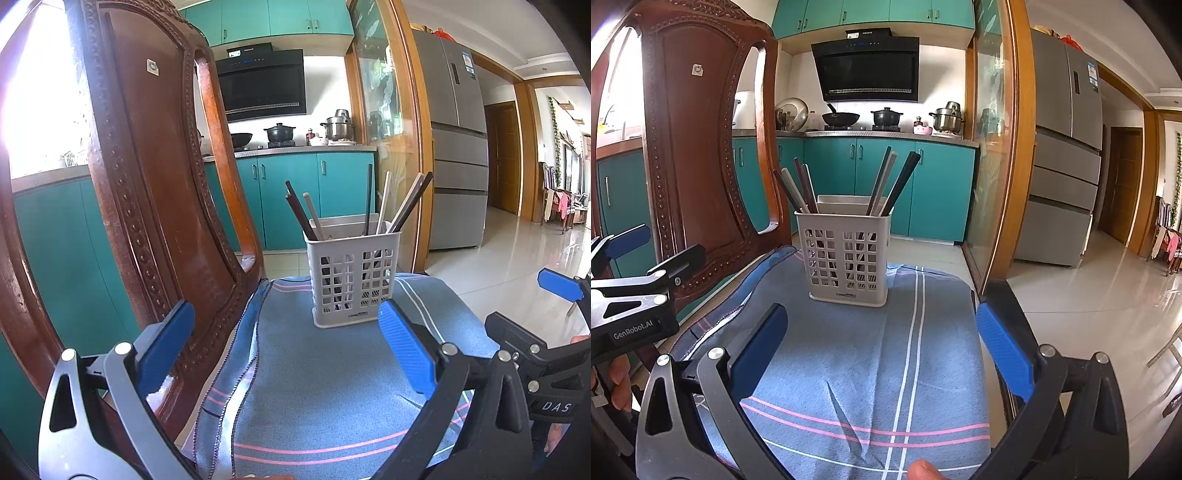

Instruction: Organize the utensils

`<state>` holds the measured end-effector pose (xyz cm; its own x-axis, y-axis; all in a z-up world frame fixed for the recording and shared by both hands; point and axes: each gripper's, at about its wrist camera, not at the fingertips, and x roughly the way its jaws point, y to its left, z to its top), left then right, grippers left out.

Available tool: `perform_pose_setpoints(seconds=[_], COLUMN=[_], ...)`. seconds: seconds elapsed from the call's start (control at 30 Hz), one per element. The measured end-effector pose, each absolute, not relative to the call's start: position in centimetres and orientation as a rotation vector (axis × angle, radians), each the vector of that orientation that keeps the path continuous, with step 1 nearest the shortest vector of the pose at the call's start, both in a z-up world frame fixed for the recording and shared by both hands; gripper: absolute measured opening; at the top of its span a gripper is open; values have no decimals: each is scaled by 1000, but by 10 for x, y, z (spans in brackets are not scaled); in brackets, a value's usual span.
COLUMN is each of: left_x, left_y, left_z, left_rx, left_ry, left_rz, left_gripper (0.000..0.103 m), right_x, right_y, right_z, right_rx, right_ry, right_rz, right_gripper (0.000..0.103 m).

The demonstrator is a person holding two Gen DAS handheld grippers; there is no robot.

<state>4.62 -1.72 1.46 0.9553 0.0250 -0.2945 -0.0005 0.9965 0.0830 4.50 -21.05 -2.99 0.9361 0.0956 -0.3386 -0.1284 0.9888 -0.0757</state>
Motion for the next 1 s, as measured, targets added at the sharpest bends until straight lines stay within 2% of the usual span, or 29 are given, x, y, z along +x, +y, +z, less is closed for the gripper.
perform_pose_setpoints(seconds=[1.0], left_x=[49], left_y=[-11], left_z=[9], left_rx=[94], left_ry=[312], left_rz=[3], left_gripper=[99], right_x=[46], right_y=[-217], right_z=[-36], right_rx=[-96], right_ry=[358], right_rz=[117], right_gripper=[100])
